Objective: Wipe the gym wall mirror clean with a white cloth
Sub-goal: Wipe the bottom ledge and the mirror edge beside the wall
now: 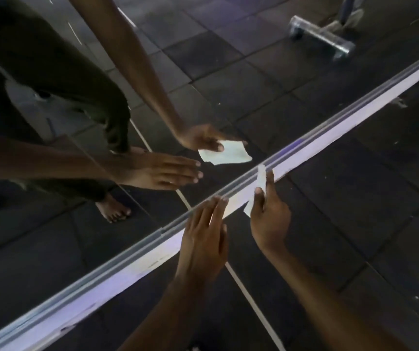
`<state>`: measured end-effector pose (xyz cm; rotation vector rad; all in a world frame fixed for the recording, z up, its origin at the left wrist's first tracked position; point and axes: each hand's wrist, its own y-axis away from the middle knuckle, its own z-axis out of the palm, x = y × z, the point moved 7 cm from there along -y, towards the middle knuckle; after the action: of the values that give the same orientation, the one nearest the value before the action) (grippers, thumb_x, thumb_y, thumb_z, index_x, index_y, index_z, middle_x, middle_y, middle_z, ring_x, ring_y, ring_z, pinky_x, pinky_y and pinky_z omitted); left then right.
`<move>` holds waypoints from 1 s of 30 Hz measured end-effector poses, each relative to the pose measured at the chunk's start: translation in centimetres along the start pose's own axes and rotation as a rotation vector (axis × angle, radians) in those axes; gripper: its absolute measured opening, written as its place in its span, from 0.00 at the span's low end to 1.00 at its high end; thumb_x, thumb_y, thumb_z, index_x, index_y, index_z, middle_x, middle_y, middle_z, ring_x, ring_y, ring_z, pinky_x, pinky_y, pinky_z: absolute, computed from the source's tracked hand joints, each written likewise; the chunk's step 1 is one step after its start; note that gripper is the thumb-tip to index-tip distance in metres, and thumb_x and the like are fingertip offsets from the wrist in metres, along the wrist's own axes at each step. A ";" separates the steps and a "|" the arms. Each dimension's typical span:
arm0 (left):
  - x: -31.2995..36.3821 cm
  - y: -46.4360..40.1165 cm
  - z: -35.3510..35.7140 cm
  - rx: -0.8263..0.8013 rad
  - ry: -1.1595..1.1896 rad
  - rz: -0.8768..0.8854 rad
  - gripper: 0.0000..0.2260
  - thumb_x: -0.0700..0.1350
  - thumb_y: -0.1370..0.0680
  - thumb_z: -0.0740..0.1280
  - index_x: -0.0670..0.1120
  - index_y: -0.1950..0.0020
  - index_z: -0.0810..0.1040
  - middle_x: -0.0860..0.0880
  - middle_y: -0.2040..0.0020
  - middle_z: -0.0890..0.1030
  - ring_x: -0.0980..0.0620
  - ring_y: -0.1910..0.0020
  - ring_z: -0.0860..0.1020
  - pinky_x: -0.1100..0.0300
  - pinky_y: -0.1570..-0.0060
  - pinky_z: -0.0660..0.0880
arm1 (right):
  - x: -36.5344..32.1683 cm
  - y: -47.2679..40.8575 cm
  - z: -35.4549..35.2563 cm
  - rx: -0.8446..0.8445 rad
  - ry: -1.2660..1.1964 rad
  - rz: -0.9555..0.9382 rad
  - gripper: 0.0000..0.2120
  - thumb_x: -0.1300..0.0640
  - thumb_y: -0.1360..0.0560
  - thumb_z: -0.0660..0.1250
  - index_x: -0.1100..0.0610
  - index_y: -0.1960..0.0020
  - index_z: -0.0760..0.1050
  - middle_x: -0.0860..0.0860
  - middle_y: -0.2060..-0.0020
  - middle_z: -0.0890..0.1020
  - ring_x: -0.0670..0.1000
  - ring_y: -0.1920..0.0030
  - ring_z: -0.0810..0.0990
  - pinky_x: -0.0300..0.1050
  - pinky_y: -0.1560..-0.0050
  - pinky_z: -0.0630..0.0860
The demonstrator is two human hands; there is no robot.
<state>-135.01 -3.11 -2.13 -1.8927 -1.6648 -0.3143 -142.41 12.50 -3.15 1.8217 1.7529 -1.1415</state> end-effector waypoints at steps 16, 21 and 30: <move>-10.3 2.5 12.8 0.277 -0.870 0.294 0.35 0.50 0.17 0.61 0.39 0.15 0.53 0.38 0.14 0.51 0.38 0.16 0.51 0.42 0.18 0.45 | 10.0 -5.6 11.5 0.352 0.049 -0.657 0.42 0.36 0.15 0.41 0.72 0.20 0.49 0.70 0.19 0.52 0.66 0.17 0.46 0.74 0.20 0.47; -11.1 2.8 11.1 0.363 -0.906 0.330 0.43 0.45 0.25 0.73 0.37 0.16 0.55 0.37 0.16 0.50 0.38 0.15 0.46 0.45 0.17 0.42 | 7.9 -2.8 13.9 0.399 -0.016 -0.731 0.42 0.36 0.15 0.43 0.71 0.19 0.49 0.73 0.19 0.50 0.72 0.17 0.47 0.73 0.19 0.44; -14.0 8.6 5.5 0.401 -0.949 0.272 0.42 0.43 0.26 0.68 0.38 0.15 0.53 0.39 0.14 0.47 0.41 0.15 0.48 0.44 0.17 0.42 | 10.0 -5.5 11.5 0.415 -0.023 -0.592 0.39 0.40 0.13 0.43 0.73 0.19 0.51 0.73 0.19 0.53 0.71 0.17 0.50 0.76 0.21 0.50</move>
<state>-130.48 -11.81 -16.42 -2.0154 -1.7604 1.1034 -152.03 11.45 -16.12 1.5022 2.2501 -1.8588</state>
